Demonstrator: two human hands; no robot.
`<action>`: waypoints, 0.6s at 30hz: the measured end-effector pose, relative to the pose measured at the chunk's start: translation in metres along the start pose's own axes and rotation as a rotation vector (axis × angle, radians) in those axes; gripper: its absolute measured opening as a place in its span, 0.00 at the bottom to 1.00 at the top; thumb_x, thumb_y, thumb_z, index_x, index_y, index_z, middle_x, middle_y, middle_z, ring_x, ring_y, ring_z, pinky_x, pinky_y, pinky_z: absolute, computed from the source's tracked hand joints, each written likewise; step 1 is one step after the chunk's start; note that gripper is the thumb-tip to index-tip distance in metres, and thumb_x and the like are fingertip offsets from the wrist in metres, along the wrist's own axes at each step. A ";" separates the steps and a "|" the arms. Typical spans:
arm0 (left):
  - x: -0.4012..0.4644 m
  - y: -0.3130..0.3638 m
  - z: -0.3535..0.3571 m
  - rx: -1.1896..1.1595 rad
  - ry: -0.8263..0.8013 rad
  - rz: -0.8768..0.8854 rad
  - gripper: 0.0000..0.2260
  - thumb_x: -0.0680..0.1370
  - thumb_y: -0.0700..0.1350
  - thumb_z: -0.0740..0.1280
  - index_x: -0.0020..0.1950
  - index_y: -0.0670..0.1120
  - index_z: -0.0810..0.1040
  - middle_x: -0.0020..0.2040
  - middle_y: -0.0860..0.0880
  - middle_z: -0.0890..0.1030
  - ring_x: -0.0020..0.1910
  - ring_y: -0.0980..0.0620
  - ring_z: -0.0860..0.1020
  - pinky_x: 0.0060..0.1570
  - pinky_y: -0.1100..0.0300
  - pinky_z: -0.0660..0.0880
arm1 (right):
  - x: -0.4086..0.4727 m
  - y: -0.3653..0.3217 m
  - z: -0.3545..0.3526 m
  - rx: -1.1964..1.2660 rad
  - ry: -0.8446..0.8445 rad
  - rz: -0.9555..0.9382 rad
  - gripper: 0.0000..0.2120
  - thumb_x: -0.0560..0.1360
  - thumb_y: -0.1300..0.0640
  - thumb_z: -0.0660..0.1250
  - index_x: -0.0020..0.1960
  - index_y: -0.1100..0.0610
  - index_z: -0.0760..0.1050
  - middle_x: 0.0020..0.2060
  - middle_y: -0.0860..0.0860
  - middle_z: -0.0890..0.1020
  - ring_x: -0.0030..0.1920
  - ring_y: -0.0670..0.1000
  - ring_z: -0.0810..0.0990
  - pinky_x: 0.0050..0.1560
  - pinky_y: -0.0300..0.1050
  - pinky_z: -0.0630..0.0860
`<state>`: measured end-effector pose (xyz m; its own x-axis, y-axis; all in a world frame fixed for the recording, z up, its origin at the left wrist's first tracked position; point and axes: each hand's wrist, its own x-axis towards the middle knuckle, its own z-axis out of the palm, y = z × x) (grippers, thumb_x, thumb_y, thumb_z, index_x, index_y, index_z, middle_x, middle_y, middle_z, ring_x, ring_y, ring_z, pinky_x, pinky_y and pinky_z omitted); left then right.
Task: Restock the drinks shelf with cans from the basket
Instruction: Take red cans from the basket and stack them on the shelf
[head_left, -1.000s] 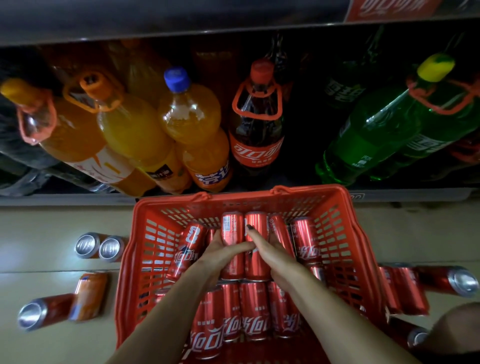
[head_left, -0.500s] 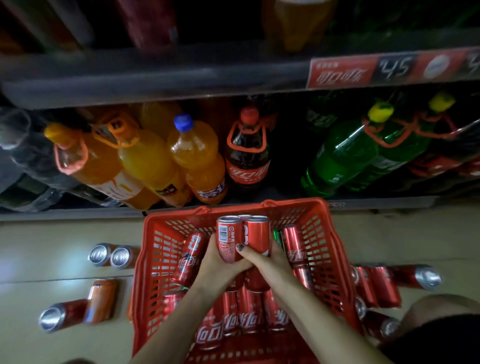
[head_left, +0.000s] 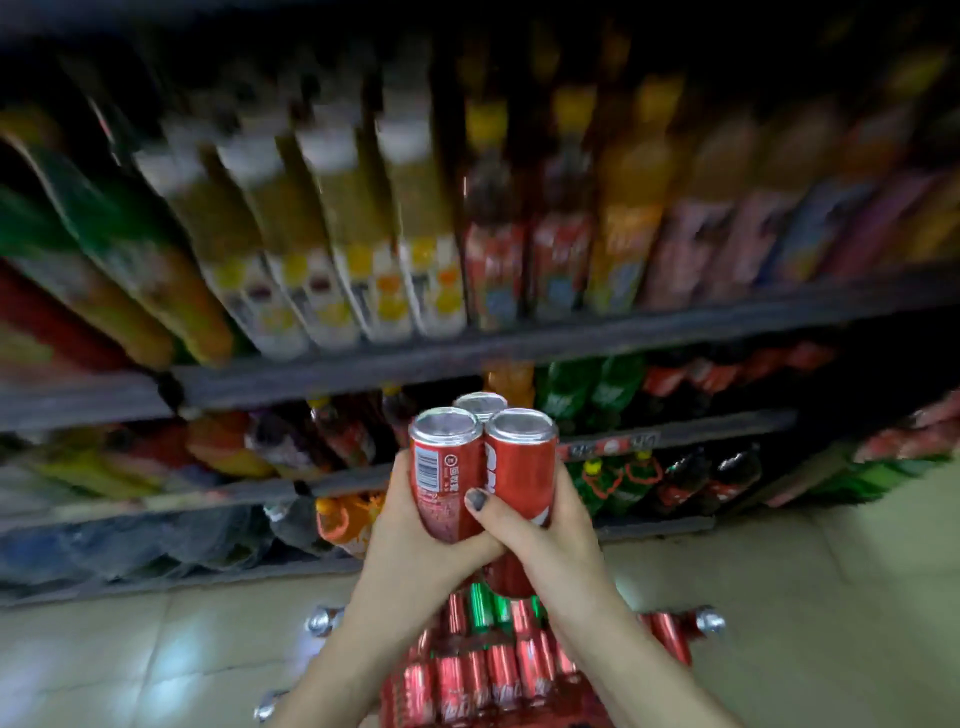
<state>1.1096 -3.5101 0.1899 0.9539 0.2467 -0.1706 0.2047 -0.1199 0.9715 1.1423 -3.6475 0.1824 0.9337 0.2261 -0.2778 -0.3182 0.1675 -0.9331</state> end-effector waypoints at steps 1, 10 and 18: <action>-0.004 0.046 -0.003 -0.005 -0.008 0.046 0.33 0.66 0.41 0.85 0.66 0.55 0.74 0.56 0.53 0.87 0.55 0.53 0.86 0.56 0.54 0.82 | -0.011 -0.045 0.006 0.019 -0.008 -0.042 0.22 0.72 0.68 0.76 0.62 0.53 0.78 0.52 0.49 0.88 0.53 0.48 0.86 0.51 0.38 0.81; -0.055 0.396 -0.016 -0.108 -0.091 0.538 0.34 0.62 0.39 0.82 0.65 0.54 0.75 0.57 0.55 0.87 0.56 0.55 0.86 0.51 0.65 0.81 | -0.107 -0.382 0.043 0.009 -0.090 -0.521 0.25 0.67 0.58 0.77 0.63 0.48 0.78 0.54 0.47 0.87 0.55 0.47 0.86 0.51 0.39 0.82; -0.063 0.575 -0.011 -0.097 -0.085 0.927 0.32 0.66 0.43 0.81 0.67 0.48 0.73 0.58 0.52 0.86 0.57 0.55 0.85 0.53 0.61 0.82 | -0.134 -0.559 0.044 -0.065 -0.057 -0.879 0.18 0.73 0.58 0.77 0.62 0.51 0.79 0.54 0.48 0.87 0.56 0.48 0.86 0.61 0.51 0.81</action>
<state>1.1646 -3.5843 0.7612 0.7407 0.0208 0.6715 -0.6615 -0.1521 0.7343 1.1882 -3.7287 0.7514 0.8259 0.0887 0.5568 0.5229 0.2485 -0.8153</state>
